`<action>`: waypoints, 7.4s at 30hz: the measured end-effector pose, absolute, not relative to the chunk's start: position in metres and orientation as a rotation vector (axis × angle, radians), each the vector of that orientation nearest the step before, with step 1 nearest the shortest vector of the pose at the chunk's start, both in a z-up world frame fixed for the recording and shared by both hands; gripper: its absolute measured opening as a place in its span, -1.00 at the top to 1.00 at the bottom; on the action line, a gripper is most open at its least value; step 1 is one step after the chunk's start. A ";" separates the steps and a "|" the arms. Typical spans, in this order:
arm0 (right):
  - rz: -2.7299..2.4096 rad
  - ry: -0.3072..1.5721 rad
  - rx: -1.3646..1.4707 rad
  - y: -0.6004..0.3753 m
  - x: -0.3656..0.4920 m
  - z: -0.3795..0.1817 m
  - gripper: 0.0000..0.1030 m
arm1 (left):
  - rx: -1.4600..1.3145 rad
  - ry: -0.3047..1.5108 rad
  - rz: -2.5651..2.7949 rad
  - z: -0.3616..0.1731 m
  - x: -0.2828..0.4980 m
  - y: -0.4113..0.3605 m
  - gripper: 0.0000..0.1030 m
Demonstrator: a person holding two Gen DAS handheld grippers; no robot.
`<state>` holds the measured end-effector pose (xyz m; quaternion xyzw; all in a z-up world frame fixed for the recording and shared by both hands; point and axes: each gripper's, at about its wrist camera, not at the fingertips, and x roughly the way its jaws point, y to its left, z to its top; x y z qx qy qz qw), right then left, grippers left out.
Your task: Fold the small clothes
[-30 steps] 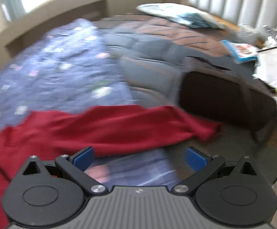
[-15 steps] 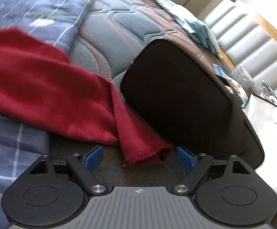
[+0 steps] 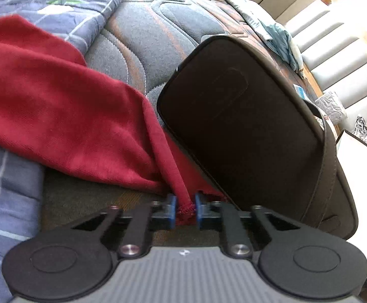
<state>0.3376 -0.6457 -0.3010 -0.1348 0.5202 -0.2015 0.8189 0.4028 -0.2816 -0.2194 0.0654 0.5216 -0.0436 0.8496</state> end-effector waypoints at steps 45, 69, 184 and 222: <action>0.330 1.009 0.253 -0.236 0.463 -0.199 0.48 | 0.010 1.089 -0.007 -0.207 0.436 -0.034 -0.99; -0.319 0.948 0.010 -0.417 0.338 -0.237 -0.80 | -0.045 1.068 -0.080 -0.235 0.490 -0.104 -0.99; 0.011 1.090 0.013 -0.213 0.338 -0.227 -0.99 | -0.517 0.585 0.610 -0.204 0.452 0.243 0.89; -0.250 0.996 0.135 -0.412 0.324 -0.221 -0.99 | -0.055 0.809 -0.429 -0.213 0.423 -0.150 0.78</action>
